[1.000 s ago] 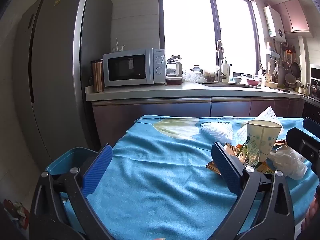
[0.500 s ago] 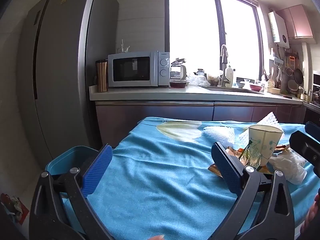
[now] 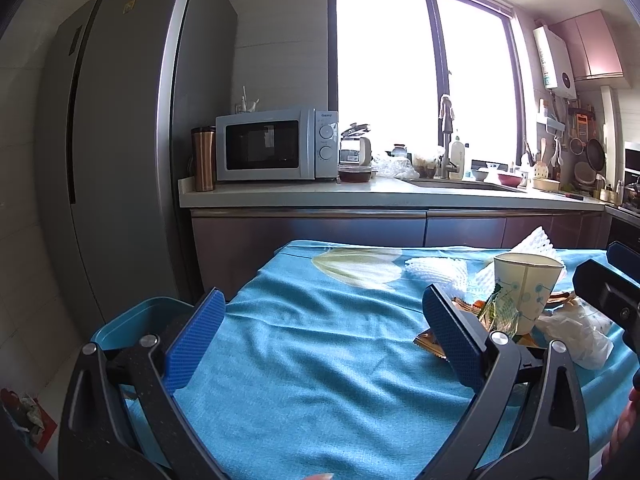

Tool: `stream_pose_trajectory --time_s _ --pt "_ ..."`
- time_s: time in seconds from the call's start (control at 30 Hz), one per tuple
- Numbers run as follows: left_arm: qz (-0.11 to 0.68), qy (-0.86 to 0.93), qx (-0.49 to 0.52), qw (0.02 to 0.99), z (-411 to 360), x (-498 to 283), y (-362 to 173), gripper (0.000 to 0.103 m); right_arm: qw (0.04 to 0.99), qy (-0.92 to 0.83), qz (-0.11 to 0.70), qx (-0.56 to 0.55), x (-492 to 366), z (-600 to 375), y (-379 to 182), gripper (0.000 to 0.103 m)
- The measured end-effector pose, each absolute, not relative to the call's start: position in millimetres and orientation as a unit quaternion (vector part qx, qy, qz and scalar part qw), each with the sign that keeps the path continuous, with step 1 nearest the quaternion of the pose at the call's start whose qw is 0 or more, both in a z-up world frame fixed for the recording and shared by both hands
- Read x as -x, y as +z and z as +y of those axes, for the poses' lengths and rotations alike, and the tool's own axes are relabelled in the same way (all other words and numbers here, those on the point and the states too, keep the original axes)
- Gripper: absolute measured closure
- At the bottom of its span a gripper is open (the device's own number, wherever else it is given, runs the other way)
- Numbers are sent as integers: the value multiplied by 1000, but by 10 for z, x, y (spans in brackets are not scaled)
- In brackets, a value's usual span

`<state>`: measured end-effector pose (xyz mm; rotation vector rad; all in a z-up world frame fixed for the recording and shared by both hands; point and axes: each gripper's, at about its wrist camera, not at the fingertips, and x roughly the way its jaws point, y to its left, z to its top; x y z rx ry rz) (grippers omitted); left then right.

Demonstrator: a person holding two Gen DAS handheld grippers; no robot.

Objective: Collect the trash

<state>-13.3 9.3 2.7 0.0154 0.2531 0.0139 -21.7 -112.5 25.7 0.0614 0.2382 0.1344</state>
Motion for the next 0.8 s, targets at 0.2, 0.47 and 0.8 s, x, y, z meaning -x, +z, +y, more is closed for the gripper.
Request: stream_pose_trajectory --time_s 0.2,0.47,0.8 --pt "123 6 -10 992 79 137 22 6 990 65 119 -33 214 -1134 259 7" --pt "121 7 -10 993 69 146 14 6 990 64 123 -37 196 -1159 255 7" --pt "120 8 -9 993 76 153 20 6 989 64 124 -38 183 -1162 233 7"
